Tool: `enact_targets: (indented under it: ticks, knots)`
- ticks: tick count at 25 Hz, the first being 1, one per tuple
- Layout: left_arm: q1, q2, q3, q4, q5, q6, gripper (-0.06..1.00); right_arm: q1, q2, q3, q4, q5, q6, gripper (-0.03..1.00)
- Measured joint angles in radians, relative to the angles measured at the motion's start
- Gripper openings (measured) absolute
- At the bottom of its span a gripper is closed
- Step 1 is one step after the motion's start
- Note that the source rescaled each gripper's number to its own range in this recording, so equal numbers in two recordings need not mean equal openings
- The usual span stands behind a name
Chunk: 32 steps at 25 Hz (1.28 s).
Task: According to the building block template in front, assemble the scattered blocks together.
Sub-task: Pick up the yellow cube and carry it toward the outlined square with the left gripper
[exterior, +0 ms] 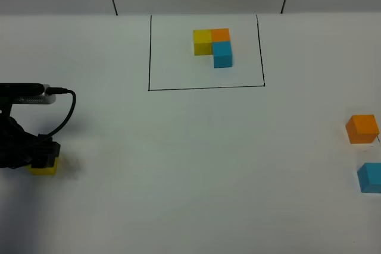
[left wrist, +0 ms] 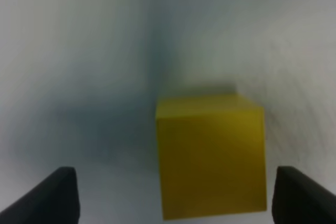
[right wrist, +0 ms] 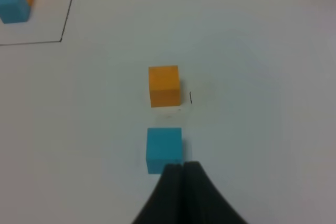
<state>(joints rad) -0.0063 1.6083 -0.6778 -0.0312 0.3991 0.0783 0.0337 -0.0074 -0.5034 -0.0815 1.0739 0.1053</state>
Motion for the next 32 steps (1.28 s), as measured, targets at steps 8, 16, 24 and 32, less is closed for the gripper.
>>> enact_targets:
  ticks: [8, 16, 24, 32]
  knots:
    - [0.0, 0.079, 0.0, -0.01, -0.101, 0.017, 0.83, 0.0, 0.0, 0.0, 0.0, 0.0, 0.0, 0.0]
    - [0.0, 0.093, 0.0, -0.033, -0.116, 0.019, 0.71, 0.0, 0.0, 0.0, 0.0, 0.0, 0.0, 0.0]
    - [0.0, 0.122, 0.0, -0.035, -0.124, 0.019, 0.49, 0.0, 0.0, 0.0, 0.0, 0.0, 0.0, 0.0]
    - [0.0, 0.122, 0.0, -0.036, -0.125, 0.077, 0.49, 0.0, 0.0, 0.0, 0.0, 0.0, 0.0, 0.0]
